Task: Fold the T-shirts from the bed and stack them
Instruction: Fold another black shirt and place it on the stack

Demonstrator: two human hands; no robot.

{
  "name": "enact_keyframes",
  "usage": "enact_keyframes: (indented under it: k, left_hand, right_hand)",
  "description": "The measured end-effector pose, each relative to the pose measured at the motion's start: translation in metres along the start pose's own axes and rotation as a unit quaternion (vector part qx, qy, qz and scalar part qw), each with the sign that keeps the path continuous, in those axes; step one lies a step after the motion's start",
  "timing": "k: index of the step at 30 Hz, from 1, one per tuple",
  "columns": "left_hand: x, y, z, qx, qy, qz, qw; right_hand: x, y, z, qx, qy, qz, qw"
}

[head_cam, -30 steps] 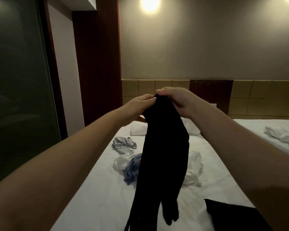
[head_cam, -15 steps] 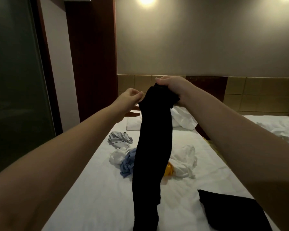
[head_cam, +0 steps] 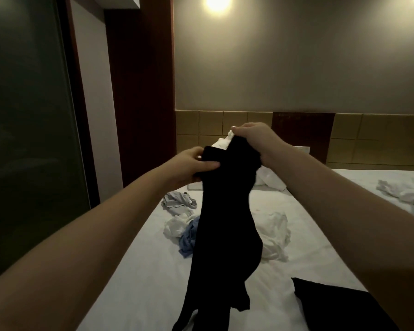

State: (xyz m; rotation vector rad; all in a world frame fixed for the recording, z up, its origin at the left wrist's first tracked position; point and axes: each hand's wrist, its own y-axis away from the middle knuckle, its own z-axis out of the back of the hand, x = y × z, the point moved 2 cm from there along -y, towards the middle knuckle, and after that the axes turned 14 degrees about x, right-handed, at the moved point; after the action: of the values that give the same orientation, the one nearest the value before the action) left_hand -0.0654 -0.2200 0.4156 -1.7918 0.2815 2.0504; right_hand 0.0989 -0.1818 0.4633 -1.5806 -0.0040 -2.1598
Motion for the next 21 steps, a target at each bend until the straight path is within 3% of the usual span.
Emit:
enact_keyframes:
  k: [4, 7, 13, 21]
  left_hand:
    - [0.009, 0.014, 0.043, -0.160, -0.028, -0.031, 0.986]
    - [0.012, 0.021, 0.070, -0.224, -0.025, -0.030, 0.974]
    - [0.003, 0.017, 0.064, -0.216, -0.081, -0.062, 0.971]
    - [-0.014, 0.016, 0.039, -0.192, -0.032, -0.123, 0.973]
  right_hand:
    - [-0.016, -0.001, 0.041, -0.086, -0.031, -0.024, 0.996]
    - [-0.024, 0.001, 0.061, -0.118, -0.057, -0.032, 0.991]
    - [-0.016, -0.007, 0.054, -0.140, -0.064, -0.001, 0.988]
    - [-0.008, -0.009, 0.032, -0.065, -0.121, 0.034, 0.990]
